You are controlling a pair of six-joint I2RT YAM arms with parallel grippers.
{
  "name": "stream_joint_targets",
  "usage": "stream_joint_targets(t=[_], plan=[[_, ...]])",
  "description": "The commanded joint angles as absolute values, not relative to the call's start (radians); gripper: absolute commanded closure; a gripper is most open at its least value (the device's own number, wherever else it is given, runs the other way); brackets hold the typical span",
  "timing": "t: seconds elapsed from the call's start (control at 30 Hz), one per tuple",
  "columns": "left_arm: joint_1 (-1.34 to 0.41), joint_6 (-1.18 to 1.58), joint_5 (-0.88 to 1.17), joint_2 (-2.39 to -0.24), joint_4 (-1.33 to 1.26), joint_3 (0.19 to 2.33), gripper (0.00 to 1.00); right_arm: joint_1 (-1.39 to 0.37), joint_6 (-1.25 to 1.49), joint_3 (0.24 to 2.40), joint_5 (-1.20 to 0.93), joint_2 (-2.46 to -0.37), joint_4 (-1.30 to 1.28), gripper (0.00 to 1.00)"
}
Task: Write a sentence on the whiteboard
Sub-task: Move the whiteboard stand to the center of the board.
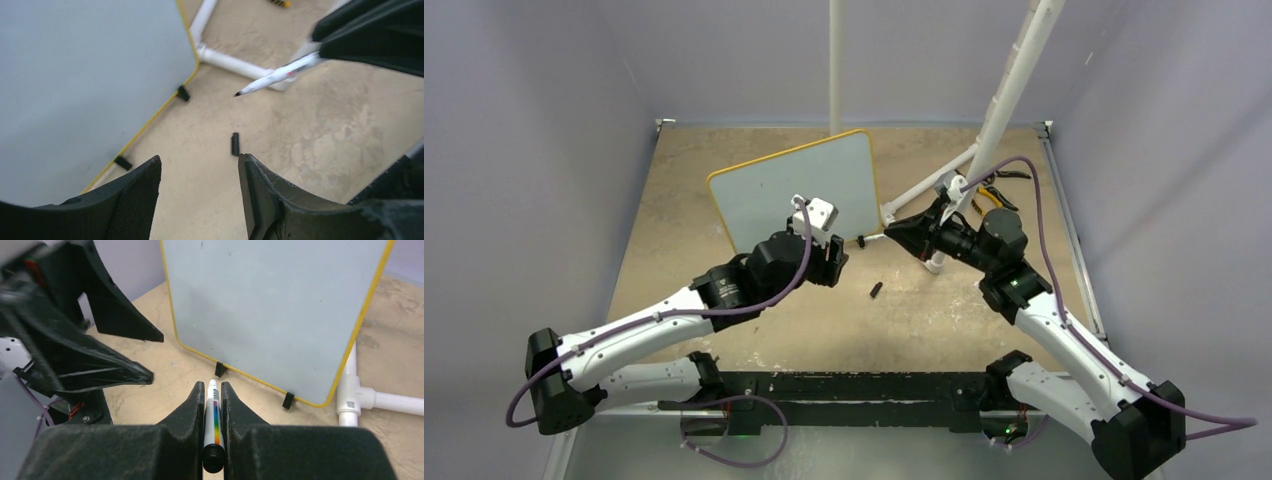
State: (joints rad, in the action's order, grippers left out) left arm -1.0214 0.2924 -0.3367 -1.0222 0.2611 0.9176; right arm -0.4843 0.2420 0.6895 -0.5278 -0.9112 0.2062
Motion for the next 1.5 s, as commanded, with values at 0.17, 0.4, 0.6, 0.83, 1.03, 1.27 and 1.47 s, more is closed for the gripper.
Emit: stream_joint_targets(t=[0.17,0.4,0.6,0.83,1.03,1.27,1.47], plan=[[-1.017,0.768,-0.727,-1.227,0.352,0.775,0.47,-0.489,0.250,0.624,-0.470,-0.865,0.386,1.00],[-0.994,0.865,-0.846,-1.377,0.312,0.763,0.49,-0.488,0.241,0.598,-0.463,-0.823,0.412,1.00],[-0.923,0.891,-0.801,-1.421,0.133,0.680,0.52,-0.488,0.260,0.580,-0.486,-0.803,0.440,1.00],[-0.904,0.960,-0.818,-1.485,-0.047,0.651,0.58,-0.489,0.286,0.563,-0.518,-0.798,0.474,1.00],[-0.887,1.007,-0.864,-1.567,-0.059,0.664,0.59,-0.489,0.298,0.568,-0.538,-0.793,0.473,1.00],[-0.870,1.021,-0.890,-1.631,-0.068,0.677,0.63,-0.489,0.290,0.565,-0.537,-0.792,0.465,1.00],[-0.836,1.007,-0.915,-1.669,-0.072,0.706,0.71,-0.489,0.296,0.566,-0.552,-0.798,0.471,1.00]])
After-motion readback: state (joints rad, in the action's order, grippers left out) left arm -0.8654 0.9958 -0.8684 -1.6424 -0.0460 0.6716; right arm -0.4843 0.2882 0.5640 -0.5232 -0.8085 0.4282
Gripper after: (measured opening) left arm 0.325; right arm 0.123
